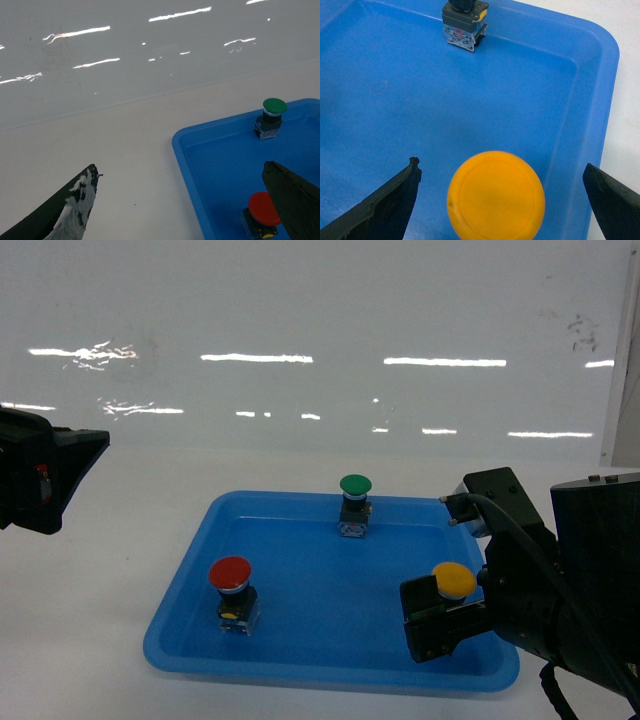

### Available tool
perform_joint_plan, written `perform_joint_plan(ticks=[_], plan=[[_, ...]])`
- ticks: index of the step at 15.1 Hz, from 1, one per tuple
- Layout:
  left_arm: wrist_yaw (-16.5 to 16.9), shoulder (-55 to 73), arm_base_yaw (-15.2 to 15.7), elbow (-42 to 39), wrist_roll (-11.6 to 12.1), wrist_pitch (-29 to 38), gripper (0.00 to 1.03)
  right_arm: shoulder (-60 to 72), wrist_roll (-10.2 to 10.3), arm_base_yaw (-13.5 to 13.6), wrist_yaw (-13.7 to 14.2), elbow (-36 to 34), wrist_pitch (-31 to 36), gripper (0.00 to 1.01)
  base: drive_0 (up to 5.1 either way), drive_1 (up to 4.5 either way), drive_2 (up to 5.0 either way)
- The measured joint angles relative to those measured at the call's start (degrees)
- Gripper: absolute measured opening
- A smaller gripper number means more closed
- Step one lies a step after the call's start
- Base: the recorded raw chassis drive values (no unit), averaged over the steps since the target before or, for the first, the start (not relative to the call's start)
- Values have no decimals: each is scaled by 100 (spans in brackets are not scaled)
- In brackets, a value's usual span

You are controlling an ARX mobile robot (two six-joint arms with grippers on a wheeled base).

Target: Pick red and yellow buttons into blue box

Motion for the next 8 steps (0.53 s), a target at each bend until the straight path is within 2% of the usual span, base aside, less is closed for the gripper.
perform_joint_plan(ticks=[8], plan=[[0,0,0,0,0,-2,98,50,68,109,-195,-31,120,98,0,0,0]])
